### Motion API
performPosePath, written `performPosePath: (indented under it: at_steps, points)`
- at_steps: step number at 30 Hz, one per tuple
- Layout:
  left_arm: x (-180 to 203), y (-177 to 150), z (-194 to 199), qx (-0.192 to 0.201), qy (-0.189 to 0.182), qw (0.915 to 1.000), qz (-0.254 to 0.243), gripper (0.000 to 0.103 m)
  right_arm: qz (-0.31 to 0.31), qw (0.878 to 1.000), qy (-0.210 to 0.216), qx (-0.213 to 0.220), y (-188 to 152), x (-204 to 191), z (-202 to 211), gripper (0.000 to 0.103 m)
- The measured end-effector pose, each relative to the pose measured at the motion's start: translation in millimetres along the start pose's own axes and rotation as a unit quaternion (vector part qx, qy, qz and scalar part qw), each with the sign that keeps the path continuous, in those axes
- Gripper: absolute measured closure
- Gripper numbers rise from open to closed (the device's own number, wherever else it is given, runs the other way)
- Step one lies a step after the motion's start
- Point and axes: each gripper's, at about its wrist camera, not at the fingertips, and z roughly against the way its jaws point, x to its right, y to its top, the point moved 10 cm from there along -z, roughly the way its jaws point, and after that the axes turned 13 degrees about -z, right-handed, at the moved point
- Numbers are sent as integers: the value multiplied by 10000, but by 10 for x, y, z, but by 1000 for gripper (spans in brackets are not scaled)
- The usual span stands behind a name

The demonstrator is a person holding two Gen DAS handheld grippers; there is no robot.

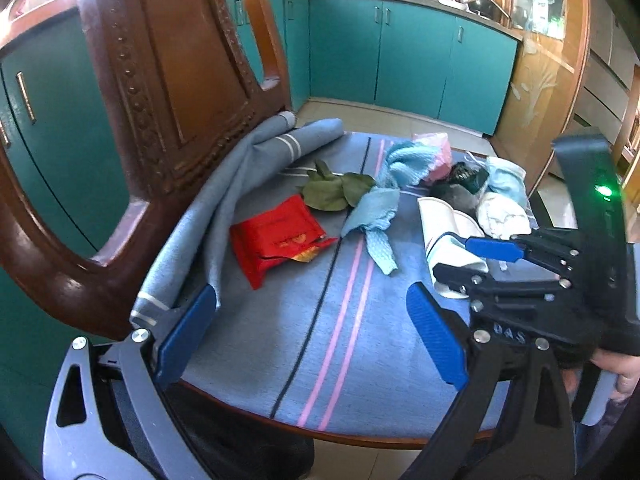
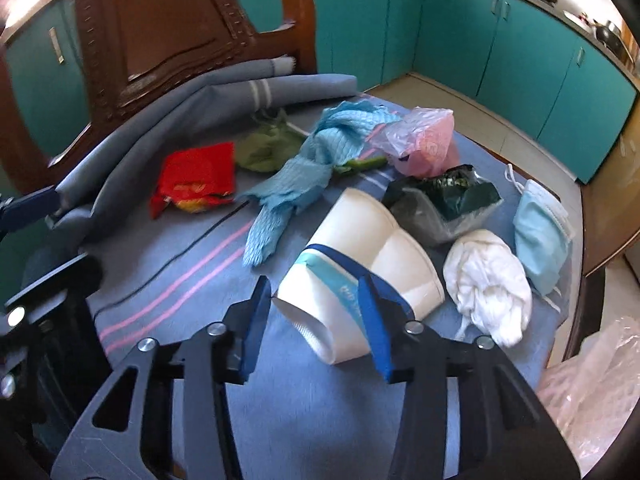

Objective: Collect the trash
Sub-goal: 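Return both tools to the seat, bringing the right tool to the white paper cup, then close the right tool on the white paper cup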

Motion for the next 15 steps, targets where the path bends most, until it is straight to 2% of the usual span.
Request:
performPosePath:
  at_steps: [5, 11, 15]
  points:
    - [43, -24, 15, -21, 25, 10000, -87, 7, 275, 9988, 322, -255, -215, -53, 123, 58]
    - [-16, -42, 22, -51, 88, 9999, 36, 7, 384, 9966, 566, -451, -407, -10, 275, 58]
    - [-42, -65, -2, -88, 142, 9998, 95, 7, 22, 9979, 498, -403, -370, 91, 282, 31]
